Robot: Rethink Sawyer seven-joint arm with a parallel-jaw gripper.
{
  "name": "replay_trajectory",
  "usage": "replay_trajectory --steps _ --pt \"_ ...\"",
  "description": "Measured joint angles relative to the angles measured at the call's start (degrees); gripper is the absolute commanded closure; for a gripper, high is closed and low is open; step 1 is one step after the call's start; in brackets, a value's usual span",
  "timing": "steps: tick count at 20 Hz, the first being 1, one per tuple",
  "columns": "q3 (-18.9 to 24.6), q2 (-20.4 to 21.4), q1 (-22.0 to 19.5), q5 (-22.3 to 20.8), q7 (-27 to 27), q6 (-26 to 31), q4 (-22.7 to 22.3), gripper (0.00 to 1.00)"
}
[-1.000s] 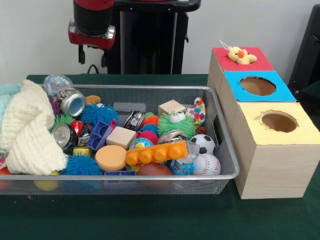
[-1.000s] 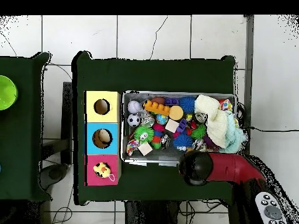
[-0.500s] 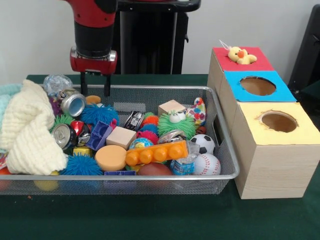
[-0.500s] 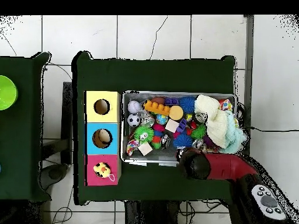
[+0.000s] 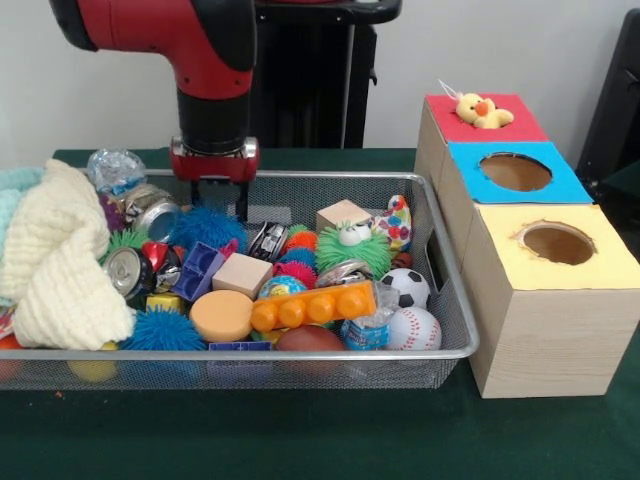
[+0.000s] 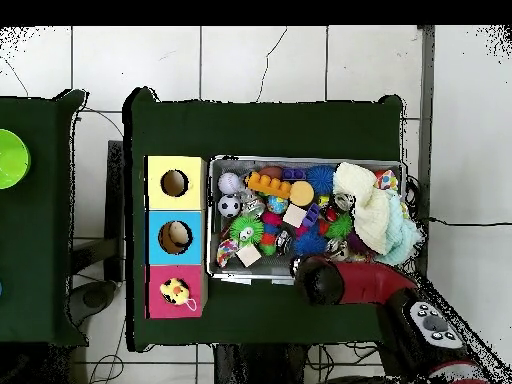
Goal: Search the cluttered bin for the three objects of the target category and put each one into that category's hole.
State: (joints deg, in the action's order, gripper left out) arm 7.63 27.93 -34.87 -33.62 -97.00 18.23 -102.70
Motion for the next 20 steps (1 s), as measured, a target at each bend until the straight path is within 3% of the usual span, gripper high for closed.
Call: replay_trajectory --steps 9,20 --pt "-4.1 -1.3 7.1 -1.9 0.0 5.5 3.9 0.00" --pt "-5.2 0.8 8.9 -2.1 0.0 13.8 6.0 0.00"
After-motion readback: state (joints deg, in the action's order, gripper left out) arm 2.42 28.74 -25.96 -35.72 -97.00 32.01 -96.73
